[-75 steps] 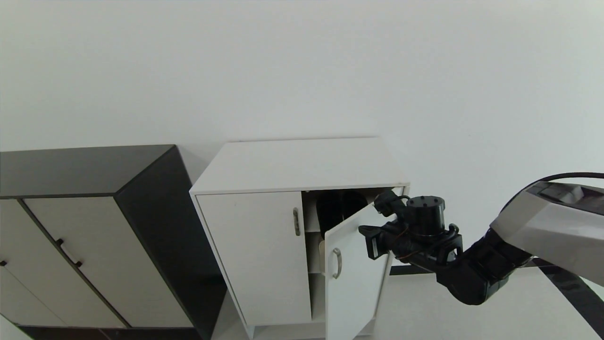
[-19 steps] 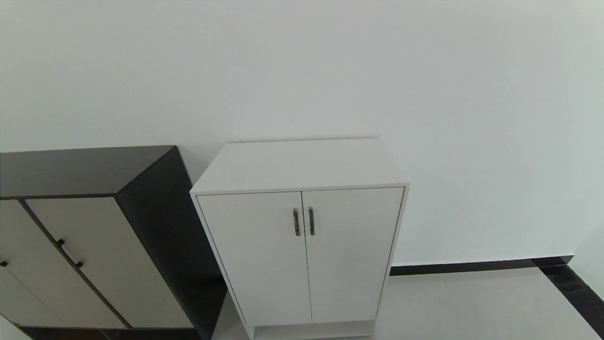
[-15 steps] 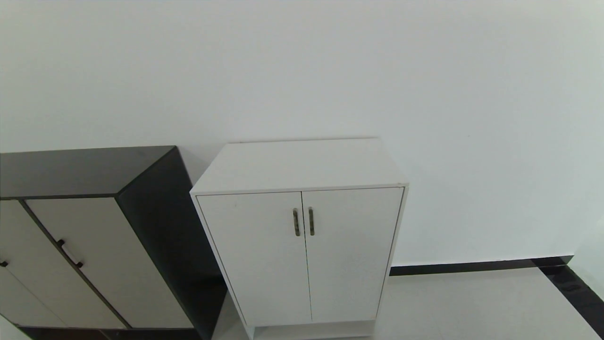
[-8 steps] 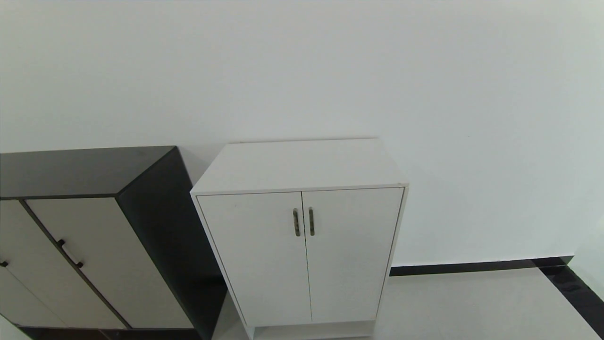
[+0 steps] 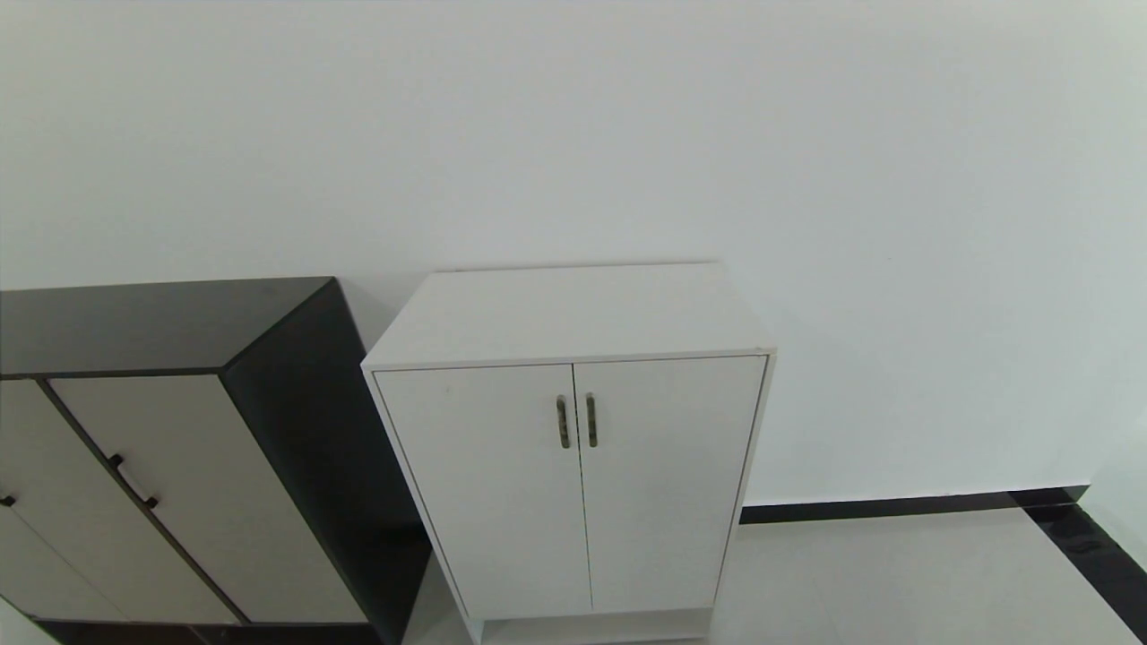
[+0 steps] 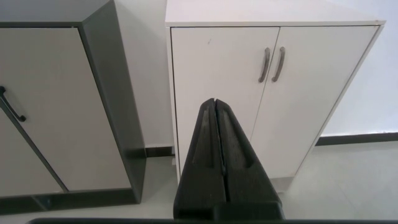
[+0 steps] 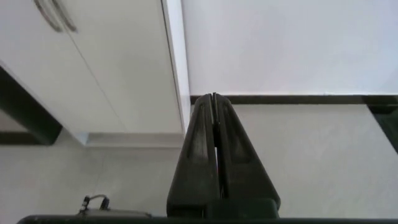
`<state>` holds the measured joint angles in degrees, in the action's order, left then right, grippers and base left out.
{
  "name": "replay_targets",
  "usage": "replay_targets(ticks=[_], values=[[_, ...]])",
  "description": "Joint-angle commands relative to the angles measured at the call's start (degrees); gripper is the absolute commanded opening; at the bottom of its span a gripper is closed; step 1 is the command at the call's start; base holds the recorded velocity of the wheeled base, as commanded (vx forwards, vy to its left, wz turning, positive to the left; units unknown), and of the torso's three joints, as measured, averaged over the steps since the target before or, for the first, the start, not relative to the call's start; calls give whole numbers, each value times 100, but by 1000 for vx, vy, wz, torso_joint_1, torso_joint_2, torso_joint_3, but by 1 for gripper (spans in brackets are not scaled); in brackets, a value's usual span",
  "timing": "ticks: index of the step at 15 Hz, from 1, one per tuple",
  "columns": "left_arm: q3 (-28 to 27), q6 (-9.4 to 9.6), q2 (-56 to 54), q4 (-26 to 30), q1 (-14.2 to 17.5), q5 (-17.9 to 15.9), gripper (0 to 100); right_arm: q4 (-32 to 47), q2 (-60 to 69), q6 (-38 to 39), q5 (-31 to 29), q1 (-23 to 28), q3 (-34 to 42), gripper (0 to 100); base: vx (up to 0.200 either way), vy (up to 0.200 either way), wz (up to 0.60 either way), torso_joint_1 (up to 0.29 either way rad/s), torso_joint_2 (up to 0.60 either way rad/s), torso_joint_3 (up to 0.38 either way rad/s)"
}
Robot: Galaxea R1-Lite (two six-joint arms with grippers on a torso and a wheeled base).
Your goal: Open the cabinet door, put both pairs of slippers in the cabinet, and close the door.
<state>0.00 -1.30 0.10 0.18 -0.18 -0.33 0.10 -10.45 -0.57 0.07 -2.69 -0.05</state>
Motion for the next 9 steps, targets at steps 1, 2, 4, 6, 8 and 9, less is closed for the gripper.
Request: replay_targets(ticks=[1,2,4,6,8,9], values=[[0,-1,-1,-1,1,-2,0,-1,526,-4,1,76,-4,0,0,0,0,0,0,0],[0,-1,-1,-1,1,-2,0,-1,737,-4,1,190,5,0,0,0,0,0,0,0],[0,-1,-1,-1,1,-2,0,-1,1045,-13,1,261,-4,0,0,0,0,0,0,0],[0,-1,-1,-1,1,-2,0,-1,1045,-4,-25,261,-4,0,0,0,0,0,0,0],[0,7,-1,-1,1,-2,0,-1,1045,-4,-104,261,5,0,0,0,0,0,0,0],[0,43,-1,-1,1,7,0,-1,1045,-13,-104,261,5,0,0,0,0,0,0,0]])
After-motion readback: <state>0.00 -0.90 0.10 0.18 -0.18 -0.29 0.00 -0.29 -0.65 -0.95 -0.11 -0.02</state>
